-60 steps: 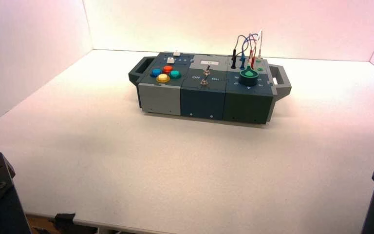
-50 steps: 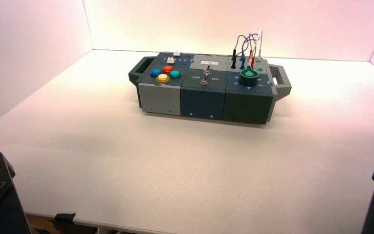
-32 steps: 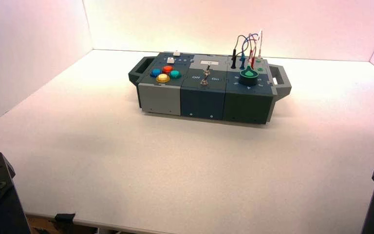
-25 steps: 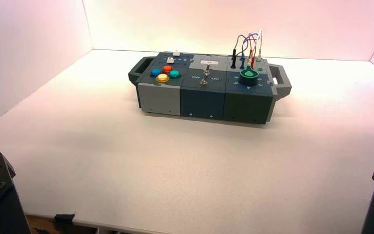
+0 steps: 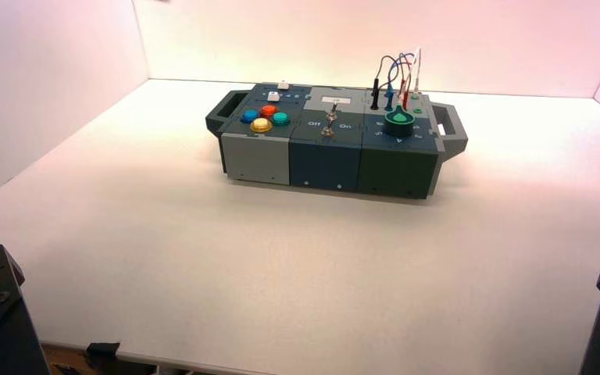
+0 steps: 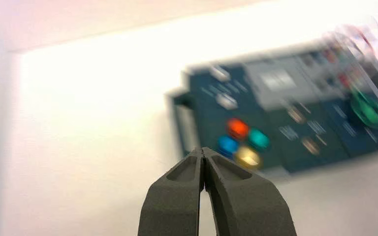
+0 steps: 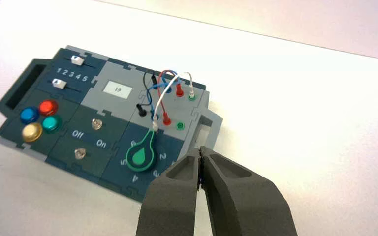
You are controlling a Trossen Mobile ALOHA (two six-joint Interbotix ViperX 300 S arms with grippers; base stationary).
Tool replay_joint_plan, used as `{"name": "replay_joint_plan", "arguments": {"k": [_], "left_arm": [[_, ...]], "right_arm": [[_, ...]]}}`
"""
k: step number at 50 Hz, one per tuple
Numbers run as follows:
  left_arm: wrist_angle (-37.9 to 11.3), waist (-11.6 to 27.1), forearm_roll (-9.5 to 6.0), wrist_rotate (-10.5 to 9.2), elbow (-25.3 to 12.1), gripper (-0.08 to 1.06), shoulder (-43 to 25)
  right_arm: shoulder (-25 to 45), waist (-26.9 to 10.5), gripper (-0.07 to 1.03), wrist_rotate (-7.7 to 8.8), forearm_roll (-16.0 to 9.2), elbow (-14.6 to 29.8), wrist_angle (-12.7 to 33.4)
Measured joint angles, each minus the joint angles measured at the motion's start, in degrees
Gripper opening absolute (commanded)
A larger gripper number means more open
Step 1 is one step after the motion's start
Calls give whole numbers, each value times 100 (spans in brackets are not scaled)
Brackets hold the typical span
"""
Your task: Rotate the box clockwise.
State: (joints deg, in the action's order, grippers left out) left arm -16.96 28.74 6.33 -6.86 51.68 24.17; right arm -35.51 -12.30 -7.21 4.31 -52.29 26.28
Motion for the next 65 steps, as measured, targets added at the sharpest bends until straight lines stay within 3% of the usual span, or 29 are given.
{"name": "replay_joint_plan", "arguments": {"k": [10, 16, 23, 35, 42, 65], "left_arm": [[-809, 809, -18, 0, -246, -3, -545], [-1266, 905, -44, 0, -272, -3, -738], [-1547, 967, -193, 18, -264, -3, -844], [-1556, 1204, -422, 53, -272, -3, -1204], [-1397, 1336, -457, 62, -299, -3, -1529], [-694, 1380, -439, 123, -571, -3, -2672]], "right_arm": [[1125, 26, -2, 9, 88, 809, -114], [1907, 26, -2, 53, 123, 1415, -123], [2707, 44, -2, 79, 132, 1995, -105], [4175, 53, -2, 97, 132, 3023, 237], [4720, 53, -2, 105, 132, 3401, 387], [5449, 62, -2, 158, 123, 3955, 448]]}}
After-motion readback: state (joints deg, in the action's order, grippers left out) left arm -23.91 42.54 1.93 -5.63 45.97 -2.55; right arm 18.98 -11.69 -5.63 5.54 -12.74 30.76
